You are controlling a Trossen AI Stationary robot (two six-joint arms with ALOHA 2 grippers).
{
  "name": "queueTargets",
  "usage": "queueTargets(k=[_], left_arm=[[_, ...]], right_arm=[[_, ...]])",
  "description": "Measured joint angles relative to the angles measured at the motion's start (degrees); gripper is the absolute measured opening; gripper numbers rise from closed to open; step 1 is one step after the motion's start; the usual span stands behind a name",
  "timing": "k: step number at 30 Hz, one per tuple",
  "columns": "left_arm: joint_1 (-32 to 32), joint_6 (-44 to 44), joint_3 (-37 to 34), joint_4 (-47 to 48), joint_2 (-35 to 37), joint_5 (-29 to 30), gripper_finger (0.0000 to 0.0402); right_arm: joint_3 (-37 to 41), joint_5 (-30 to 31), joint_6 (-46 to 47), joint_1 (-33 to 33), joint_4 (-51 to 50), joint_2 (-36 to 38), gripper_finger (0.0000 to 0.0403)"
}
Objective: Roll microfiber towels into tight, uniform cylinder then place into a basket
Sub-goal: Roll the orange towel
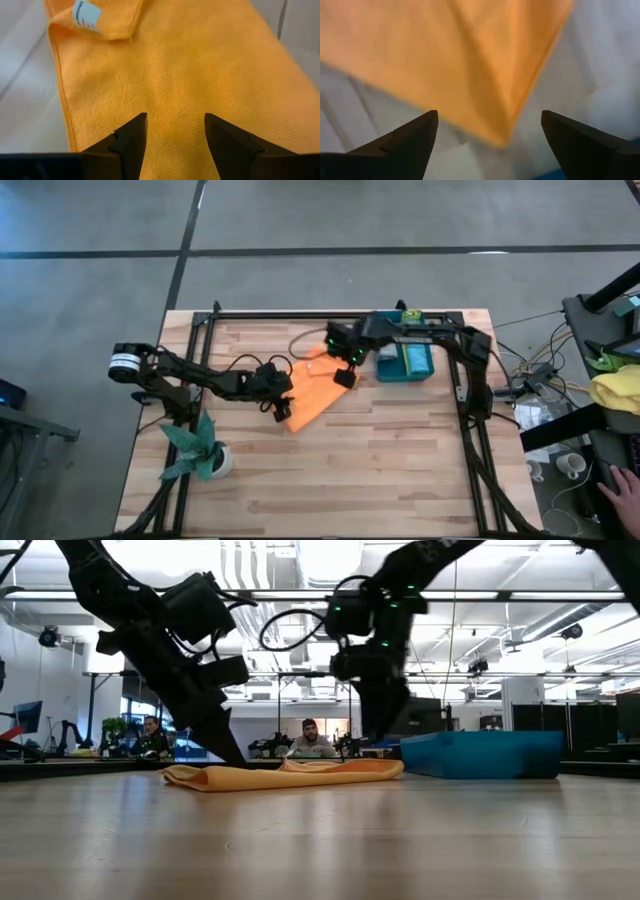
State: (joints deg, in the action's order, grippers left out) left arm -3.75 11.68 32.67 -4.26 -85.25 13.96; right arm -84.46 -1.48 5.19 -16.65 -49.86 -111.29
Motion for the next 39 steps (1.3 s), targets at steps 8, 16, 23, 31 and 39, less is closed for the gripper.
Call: queueTargets(k=[8, 16, 23, 31, 39], left_arm=[[0.2, -3.5, -0.4, 1.4, 0.0, -5.2, 0.0183], [1.6, -6.6, -0.6, 11.9, 1.3, -7.6, 0.0183], [1.9, -7.2, -0.9, 13.4, 9.7, -7.9, 0.0183], [1.8, -5.4, -0.9, 12.7, 19.0, -4.3, 0.0183], [1.6, 1.3, -1.0, 3.2, 17.1, -0.8, 0.0229]], right_arm=[[5.5, -0.8, 2.9, 1.1, 5.2, 0.3, 0.0373], [-2.7, -1.5, 1.4, 1.8, 5.4, -2.8, 0.0373], [-3.0, -1.4, 5.1, 1.0, 5.1, -2.9, 0.0373], [-0.6, 0.0, 3.4, 3.1, 6.2, -3.9, 0.0373], [6.2, 2.5, 5.0, 4.2, 14.4, -1.1, 0.0373]])
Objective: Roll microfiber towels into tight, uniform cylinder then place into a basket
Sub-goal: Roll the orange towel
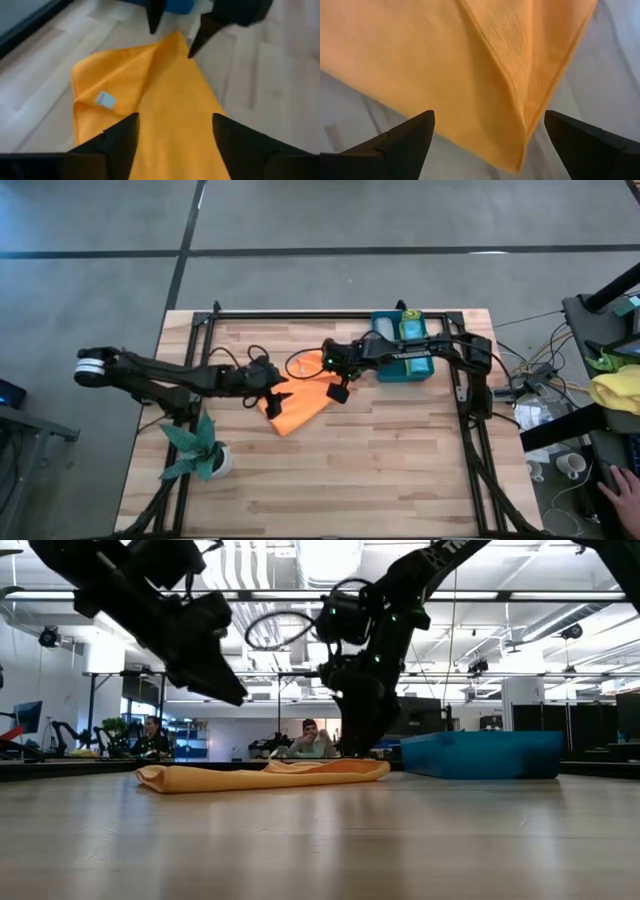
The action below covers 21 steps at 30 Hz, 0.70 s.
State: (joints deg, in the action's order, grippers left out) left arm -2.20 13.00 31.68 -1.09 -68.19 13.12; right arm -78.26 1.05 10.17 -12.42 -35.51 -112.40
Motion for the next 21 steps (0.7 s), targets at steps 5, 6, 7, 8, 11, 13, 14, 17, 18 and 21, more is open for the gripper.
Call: queueTargets(k=[5, 6, 7, 8, 11, 13, 14, 17, 18, 21], left_arm=[[0.0, 1.2, 0.2, -2.8, -5.7, 2.1, 0.0278], [0.0, 1.7, 0.2, -3.2, -6.9, 1.2, 0.0281], [0.2, 2.1, 0.2, -3.8, -8.2, 0.2, 0.0283], [0.6, 2.3, 0.2, -4.7, -9.7, -1.0, 0.0284], [2.6, 2.9, 0.2, -4.8, -14.1, -3.5, 0.0285], [4.5, 2.9, 0.2, -4.9, -17.0, -4.3, 0.0285], [5.5, 2.9, 0.2, -4.8, -18.1, -4.7, 0.0285], [8.6, 2.6, 0.5, -5.4, -20.7, -4.9, 0.0285], [9.5, 2.6, 0.5, -5.4, -20.9, -5.2, 0.0285], [11.3, 1.4, 0.5, -4.0, -20.5, -5.5, 0.0285]], right_arm=[[0.3, -1.3, -0.2, -2.0, 0.5, -0.1, 0.0373], [0.2, -1.4, -0.8, -2.5, 0.5, -0.1, 0.0373], [0.1, -1.4, -1.9, -3.0, 0.5, -0.2, 0.0373], [0.0, -1.2, -3.2, -3.5, 0.6, -0.2, 0.0373], [-1.3, -1.0, -6.0, -5.0, 0.7, -1.1, 0.0373], [-2.3, -1.3, -7.5, -5.7, -0.5, -2.6, 0.0373], [-2.8, -2.1, -8.2, -5.9, -0.7, -3.2, 0.0373], [-4.7, -5.4, -10.2, -5.7, -1.1, -5.0, 0.0373], [-5.3, -5.5, -10.5, -5.4, -1.3, -5.6, 0.0373], [-6.2, -6.0, -9.7, -5.1, -2.1, -7.2, 0.0373]])
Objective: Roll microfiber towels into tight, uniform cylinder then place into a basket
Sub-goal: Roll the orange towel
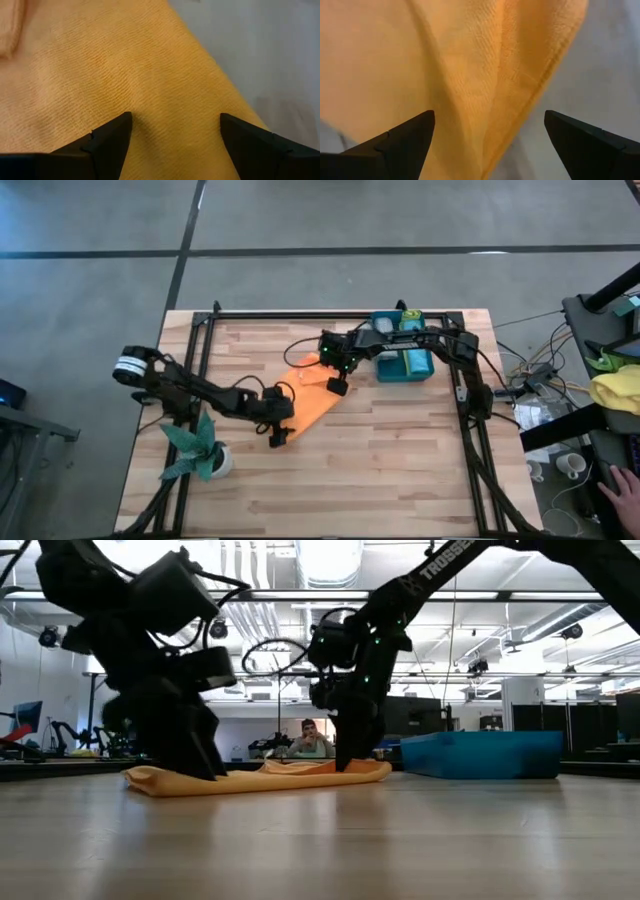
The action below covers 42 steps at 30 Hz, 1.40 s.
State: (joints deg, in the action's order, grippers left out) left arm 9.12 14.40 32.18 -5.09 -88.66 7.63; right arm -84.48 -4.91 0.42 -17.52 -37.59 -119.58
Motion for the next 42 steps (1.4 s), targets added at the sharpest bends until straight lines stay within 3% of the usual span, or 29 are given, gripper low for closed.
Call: queueTargets(k=[6, 10, 21, 28, 36, 42], left_arm=[[0.5, -2.6, -0.3, 5.3, 2.8, -1.1, 0.0285], [0.5, -2.9, -0.3, 5.7, 3.2, -1.1, 0.0285], [0.4, -3.0, -0.3, 5.7, 3.2, -0.1, 0.0285], [0.2, -3.5, 0.0, 5.8, 3.2, 1.5, 0.0285], [-0.1, -4.3, 0.8, 5.7, 3.2, 1.6, 0.0285], [-0.5, -4.3, 0.8, 5.6, 3.2, 1.6, 0.0285]], right_arm=[[-0.5, -1.3, 2.3, -0.6, -0.1, -1.3, 0.0368], [-0.5, -2.6, 3.7, -0.3, 0.3, -1.3, 0.0333], [-0.1, -5.4, 12.9, 1.4, 6.9, -1.6, 0.015], [-2.0, -4.6, 17.3, 1.2, 1.3, -1.6, 0.002], [-8.6, -2.7, 28.0, 1.7, -4.0, -1.6, 0.001], [-12.2, -2.6, 30.3, 3.6, -4.8, -4.9, 0.0009]])
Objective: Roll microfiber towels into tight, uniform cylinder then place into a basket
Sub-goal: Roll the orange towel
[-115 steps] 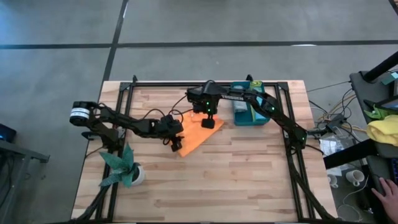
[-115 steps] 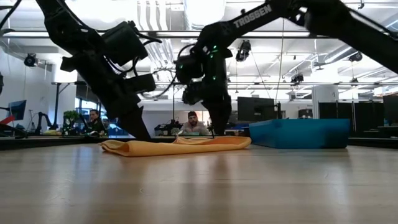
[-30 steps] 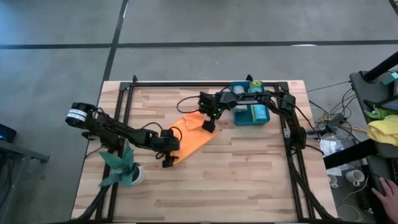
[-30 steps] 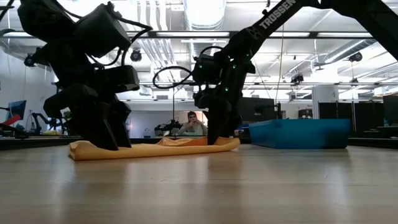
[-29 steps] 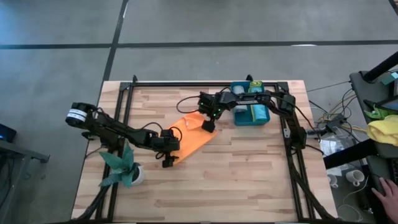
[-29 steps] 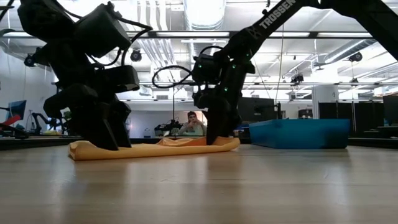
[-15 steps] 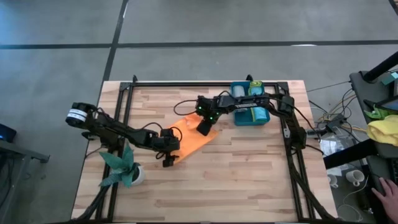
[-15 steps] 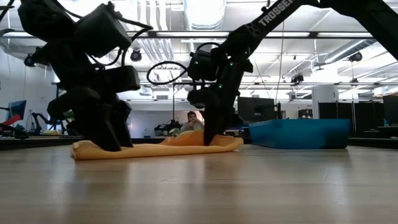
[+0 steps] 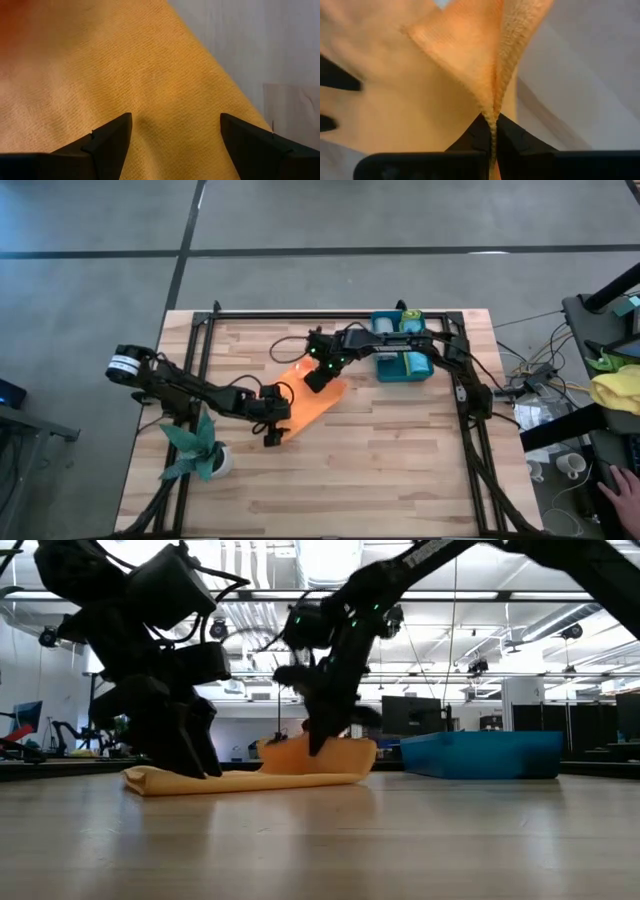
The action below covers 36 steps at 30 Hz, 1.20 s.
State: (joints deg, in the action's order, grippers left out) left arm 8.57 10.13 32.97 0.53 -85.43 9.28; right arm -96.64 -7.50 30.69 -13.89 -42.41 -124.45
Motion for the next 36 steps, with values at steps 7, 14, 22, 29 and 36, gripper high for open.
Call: queueTargets(k=[7, 14, 22, 29, 36], left_arm=[[-0.1, 0.0, 0.5, 0.0, 0.1, 0.0, 0.0285], [-0.3, 0.1, 0.5, 0.0, 0.1, -0.3, 0.0285], [-1.4, 0.0, 0.4, 0.0, 0.1, -0.4, 0.0285], [-2.2, 0.0, 0.4, 0.0, 0.1, -0.4, 0.0285], [-2.2, 0.0, 0.3, 0.0, 0.1, -0.4, 0.0285]], right_arm=[[-9.2, -0.4, 3.4, 1.9, -2.9, -7.3, 0.0009], [-18.2, -1.9, 5.9, 2.3, -9.6, -10.6, 0.0039], [-18.7, -8.2, 9.5, 2.7, -9.5, -10.7, 0.0157], [-21.1, -12.7, 2.0, 2.7, -7.7, -10.6, 0.0205], [-23.1, -14.6, -13.6, 0.1, -11.5, -10.0, 0.0202]])
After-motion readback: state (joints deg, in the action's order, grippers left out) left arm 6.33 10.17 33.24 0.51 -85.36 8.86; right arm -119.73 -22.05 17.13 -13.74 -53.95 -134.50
